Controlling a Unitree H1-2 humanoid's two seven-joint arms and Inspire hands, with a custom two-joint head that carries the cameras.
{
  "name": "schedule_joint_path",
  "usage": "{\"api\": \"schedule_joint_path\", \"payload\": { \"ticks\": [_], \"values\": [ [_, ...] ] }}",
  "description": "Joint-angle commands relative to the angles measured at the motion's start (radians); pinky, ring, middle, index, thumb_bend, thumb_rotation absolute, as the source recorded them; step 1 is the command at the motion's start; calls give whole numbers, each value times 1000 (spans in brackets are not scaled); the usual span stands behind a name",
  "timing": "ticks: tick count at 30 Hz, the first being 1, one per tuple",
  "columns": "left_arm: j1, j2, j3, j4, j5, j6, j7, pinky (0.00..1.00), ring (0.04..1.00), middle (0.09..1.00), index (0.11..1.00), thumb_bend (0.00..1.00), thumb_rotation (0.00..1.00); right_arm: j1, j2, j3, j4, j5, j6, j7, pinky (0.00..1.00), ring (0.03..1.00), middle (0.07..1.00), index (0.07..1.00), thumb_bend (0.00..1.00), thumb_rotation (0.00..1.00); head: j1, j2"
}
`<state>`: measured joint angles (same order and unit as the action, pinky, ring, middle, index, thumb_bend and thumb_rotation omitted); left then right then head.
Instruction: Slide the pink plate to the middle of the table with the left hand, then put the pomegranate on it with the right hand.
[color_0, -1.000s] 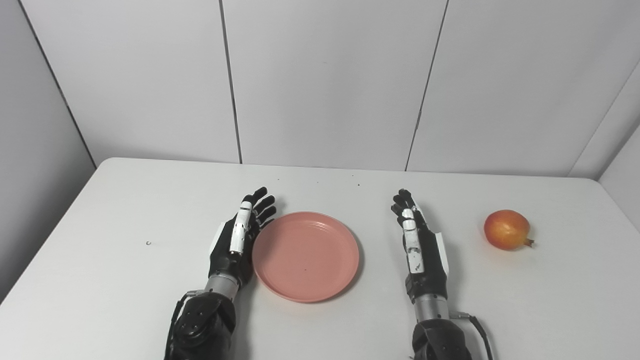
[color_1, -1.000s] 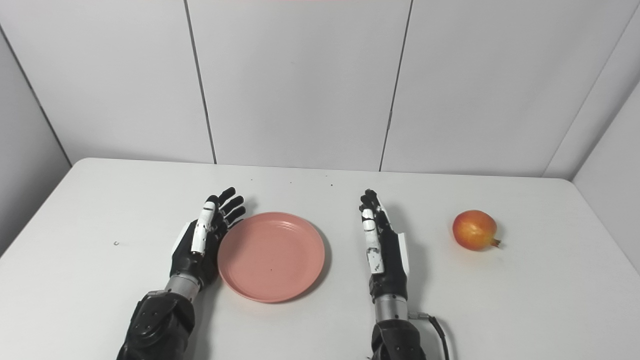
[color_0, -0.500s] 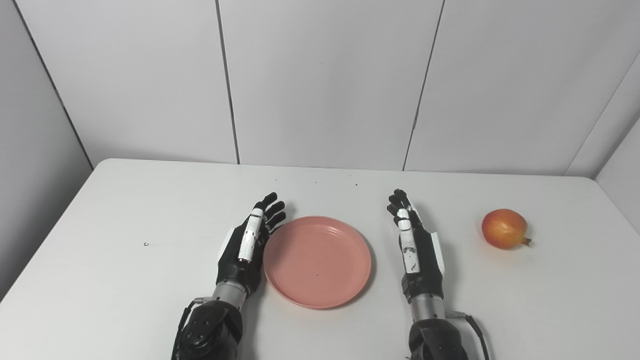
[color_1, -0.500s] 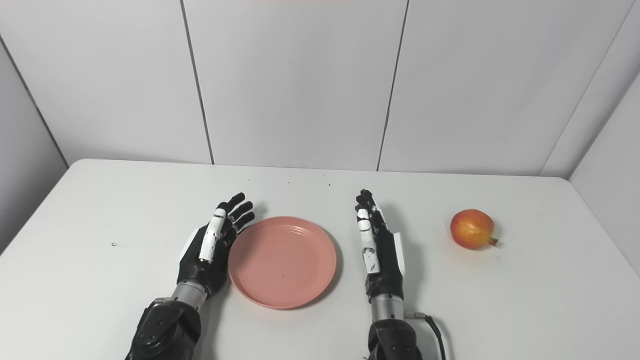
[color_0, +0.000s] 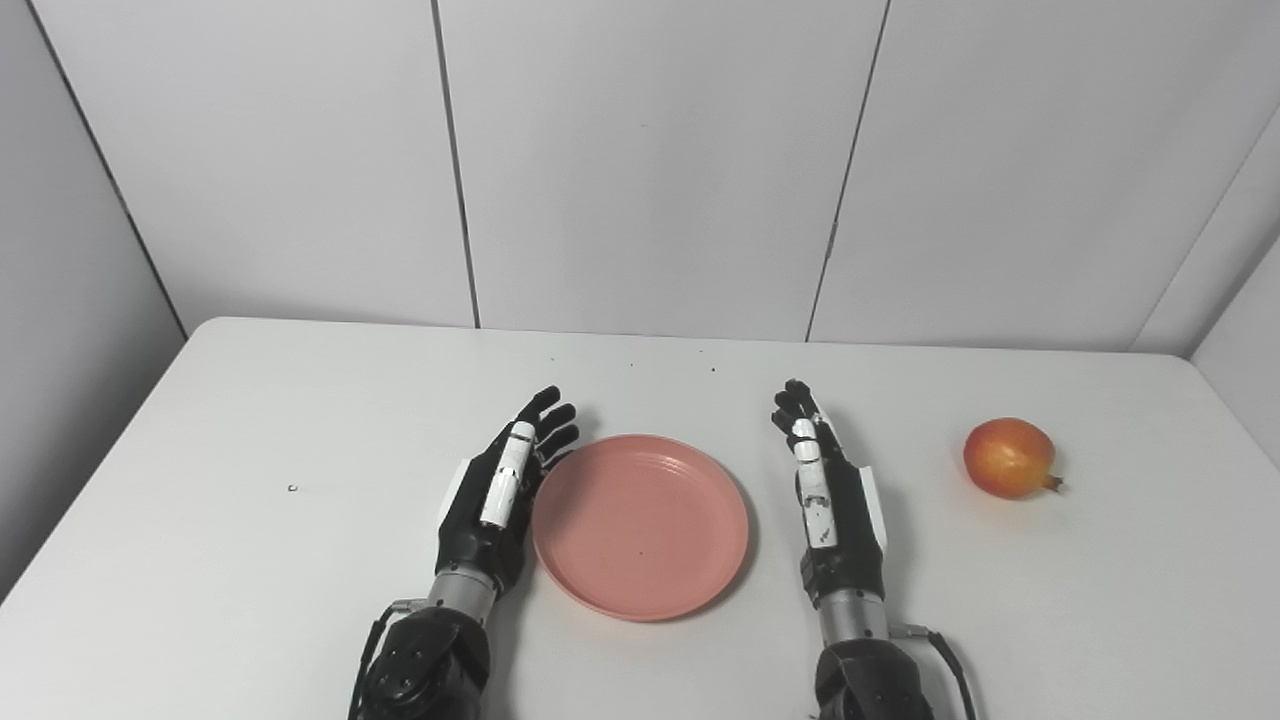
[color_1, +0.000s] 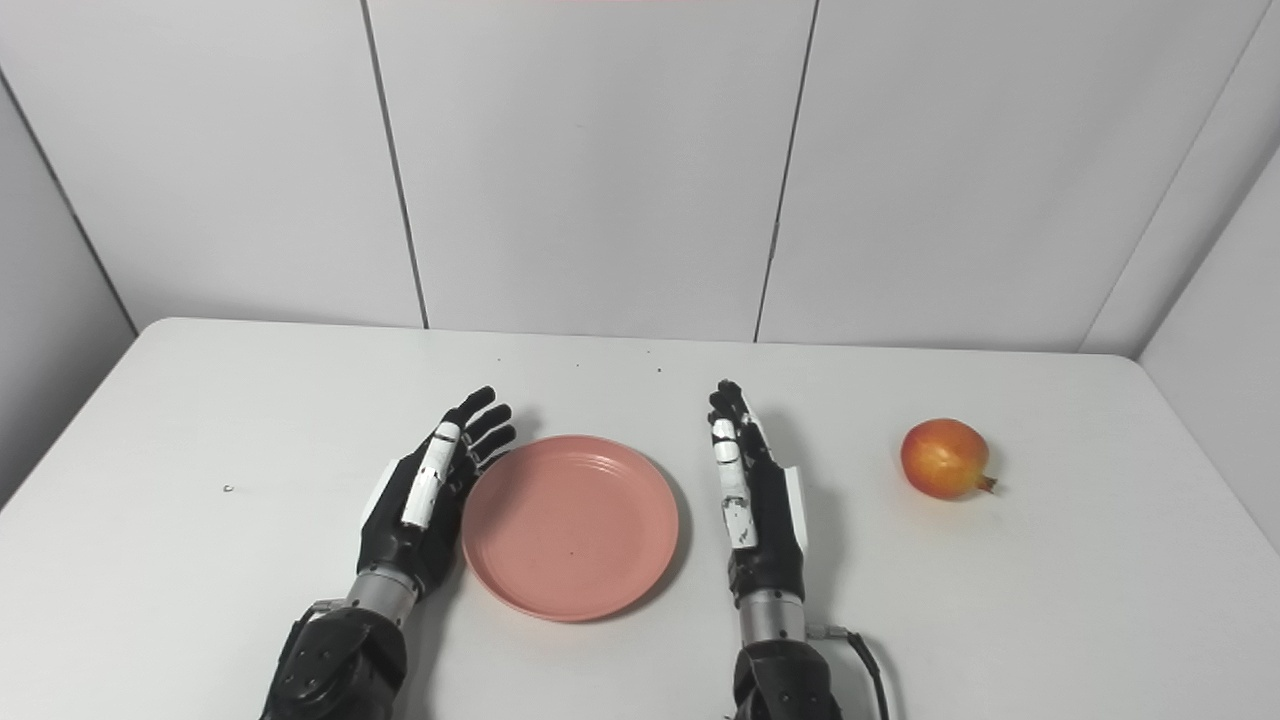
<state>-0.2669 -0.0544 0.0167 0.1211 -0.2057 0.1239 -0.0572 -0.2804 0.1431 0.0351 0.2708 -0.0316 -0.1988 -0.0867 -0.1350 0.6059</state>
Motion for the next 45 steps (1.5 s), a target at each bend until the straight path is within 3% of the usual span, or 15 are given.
{"api": "schedule_joint_path", "payload": {
  "ticks": [1, 4, 10, 13, 22, 27, 32, 45],
  "values": [
    [-10, -7, -7, -9, 10, -21, -5, 847, 868, 859, 835, 331, 832, 45, 3, 5, 26, -1, 11, 4, 986, 909, 902, 900, 526, 953, 2, 0],
    [-10, -3, -13, -7, 20, -23, -12, 858, 876, 866, 847, 328, 884, 46, 3, 6, 23, -5, 12, 0, 975, 905, 898, 896, 534, 946, 3, 0],
    [-9, -12, -5, -10, 6, -15, -9, 847, 868, 860, 839, 329, 844, 51, 2, 8, 12, -18, 3, -7, 962, 903, 898, 893, 535, 948, 3, 1],
    [-8, -10, -10, -12, 15, -14, -8, 840, 863, 857, 836, 324, 871, 54, 2, 10, -6, -29, -2, -16, 952, 899, 892, 889, 549, 937, 2, 1],
    [-8, -7, -9, -9, 10, -17, -16, 853, 875, 869, 851, 324, 894, 80, -13, 16, -149, -167, 13, -83, 916, 919, 899, 896, 563, 942, -8, 1],
    [-6, -5, -10, 0, 18, -31, -16, 856, 875, 867, 848, 328, 886, 77, -42, -3, -219, -261, 18, -136, 882, 911, 898, 894, 527, 814, -18, -1],
    [-4, -7, -11, -4, 13, -19, -15, 855, 876, 869, 852, 323, 914, 64, -69, -36, -257, -338, 52, -189, 881, 909, 892, 898, 584, 736, -25, -4],
    [7, -3, -18, -13, 5, -14, -36, 852, 877, 871, 856, 306, 921, 36, -175, -96, -304, -410, 69, -219, 838, 886, 893, 894, 609, 535, -35, -14]
  ]
}}
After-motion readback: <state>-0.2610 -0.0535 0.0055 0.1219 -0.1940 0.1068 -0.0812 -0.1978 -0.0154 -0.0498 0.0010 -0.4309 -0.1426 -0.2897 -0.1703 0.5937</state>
